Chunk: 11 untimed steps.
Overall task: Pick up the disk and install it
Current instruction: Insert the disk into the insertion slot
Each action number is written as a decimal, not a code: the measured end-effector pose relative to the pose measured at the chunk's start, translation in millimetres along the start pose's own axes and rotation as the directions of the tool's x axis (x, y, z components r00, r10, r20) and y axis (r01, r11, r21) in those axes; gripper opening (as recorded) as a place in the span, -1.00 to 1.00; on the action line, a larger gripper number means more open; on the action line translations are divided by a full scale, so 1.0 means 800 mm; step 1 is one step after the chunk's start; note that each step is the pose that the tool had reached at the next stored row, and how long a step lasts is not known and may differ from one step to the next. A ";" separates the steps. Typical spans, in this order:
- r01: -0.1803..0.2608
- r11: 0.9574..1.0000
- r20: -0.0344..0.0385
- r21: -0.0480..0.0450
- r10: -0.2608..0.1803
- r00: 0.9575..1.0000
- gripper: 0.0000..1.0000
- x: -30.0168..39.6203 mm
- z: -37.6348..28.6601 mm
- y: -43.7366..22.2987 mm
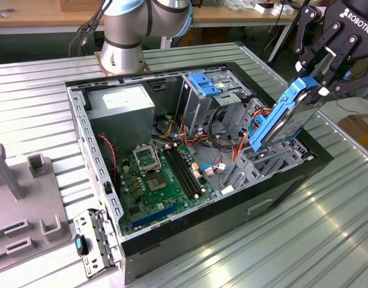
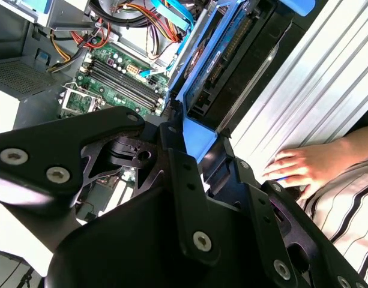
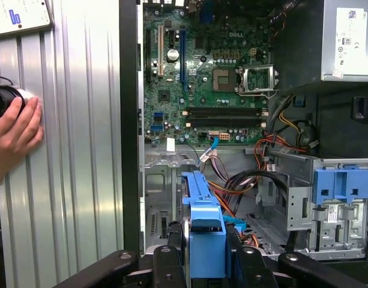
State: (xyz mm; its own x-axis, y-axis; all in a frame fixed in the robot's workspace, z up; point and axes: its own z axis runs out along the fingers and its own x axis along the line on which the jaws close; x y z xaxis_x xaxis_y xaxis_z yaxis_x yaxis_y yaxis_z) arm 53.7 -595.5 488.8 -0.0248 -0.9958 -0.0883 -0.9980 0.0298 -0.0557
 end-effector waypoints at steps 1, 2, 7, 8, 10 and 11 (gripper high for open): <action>0.000 1.000 0.000 0.000 0.000 1.000 -0.26 0.0000 0.0000 0.0000; 0.000 1.000 0.000 0.000 0.000 1.000 -0.26 0.0000 0.0001 0.0000; 0.000 1.000 0.000 0.000 0.000 1.000 -0.26 0.0000 0.0007 0.0000; 0.000 1.000 0.000 0.000 0.000 1.000 -0.26 0.0001 0.0017 0.0001; 0.000 1.000 0.000 0.000 0.000 1.000 -0.26 0.0005 0.0052 0.0003; 0.000 1.000 0.000 0.000 0.000 1.000 -0.26 0.0005 0.0055 0.0003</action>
State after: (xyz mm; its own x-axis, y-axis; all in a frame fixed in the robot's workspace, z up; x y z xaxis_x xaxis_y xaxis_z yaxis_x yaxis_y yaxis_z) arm 53.7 -595.4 484.4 -0.0248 -0.9958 -0.0883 -0.9980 0.0298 -0.0557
